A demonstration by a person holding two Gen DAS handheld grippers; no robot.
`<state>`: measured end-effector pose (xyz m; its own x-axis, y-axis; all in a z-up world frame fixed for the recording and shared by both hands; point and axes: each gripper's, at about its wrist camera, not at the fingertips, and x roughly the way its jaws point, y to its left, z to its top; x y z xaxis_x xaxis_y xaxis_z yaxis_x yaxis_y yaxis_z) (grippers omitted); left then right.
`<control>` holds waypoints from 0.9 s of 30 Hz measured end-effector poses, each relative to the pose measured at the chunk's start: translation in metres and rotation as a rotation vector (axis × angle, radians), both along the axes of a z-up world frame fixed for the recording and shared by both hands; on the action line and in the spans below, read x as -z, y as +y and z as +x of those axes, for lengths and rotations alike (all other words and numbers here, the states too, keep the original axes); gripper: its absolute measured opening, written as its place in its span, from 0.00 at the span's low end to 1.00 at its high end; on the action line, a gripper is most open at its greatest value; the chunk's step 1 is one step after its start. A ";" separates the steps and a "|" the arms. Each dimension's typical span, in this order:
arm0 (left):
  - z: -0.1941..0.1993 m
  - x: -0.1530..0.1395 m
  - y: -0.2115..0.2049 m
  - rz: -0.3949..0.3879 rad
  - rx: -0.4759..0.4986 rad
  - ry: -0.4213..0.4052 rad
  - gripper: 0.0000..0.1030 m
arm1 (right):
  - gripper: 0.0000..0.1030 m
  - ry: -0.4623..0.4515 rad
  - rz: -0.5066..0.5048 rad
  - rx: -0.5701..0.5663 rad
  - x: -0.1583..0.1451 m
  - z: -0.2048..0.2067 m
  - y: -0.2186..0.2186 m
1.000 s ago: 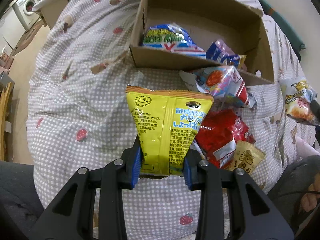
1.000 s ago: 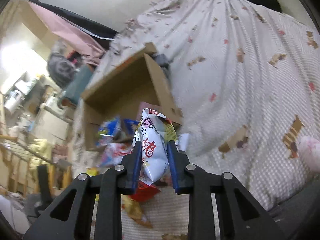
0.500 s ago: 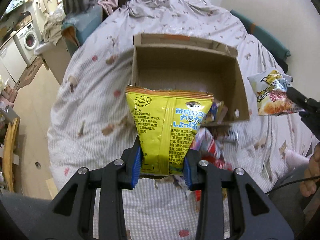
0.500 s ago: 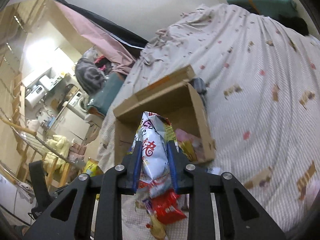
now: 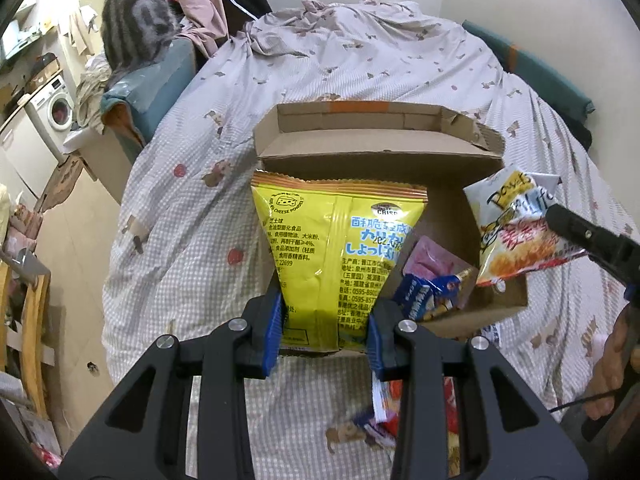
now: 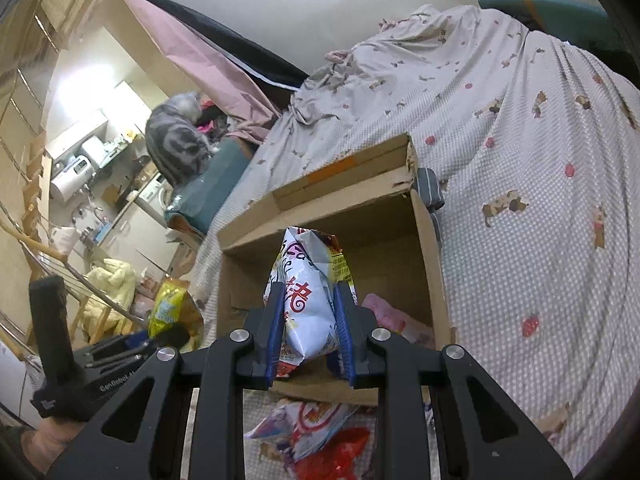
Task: Organize snacks
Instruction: 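Carry both snacks into the cardboard box and open both grippers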
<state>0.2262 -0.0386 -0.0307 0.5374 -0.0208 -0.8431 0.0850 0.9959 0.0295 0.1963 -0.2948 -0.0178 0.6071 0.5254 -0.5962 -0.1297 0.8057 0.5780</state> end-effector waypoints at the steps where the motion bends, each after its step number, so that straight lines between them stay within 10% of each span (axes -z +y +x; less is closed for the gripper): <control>1: 0.004 0.002 -0.001 0.005 0.002 0.003 0.30 | 0.25 0.004 -0.013 -0.003 0.005 0.004 0.001; 27: 0.034 0.055 -0.001 -0.049 -0.005 0.036 0.30 | 0.28 0.087 -0.027 -0.009 0.053 0.018 0.004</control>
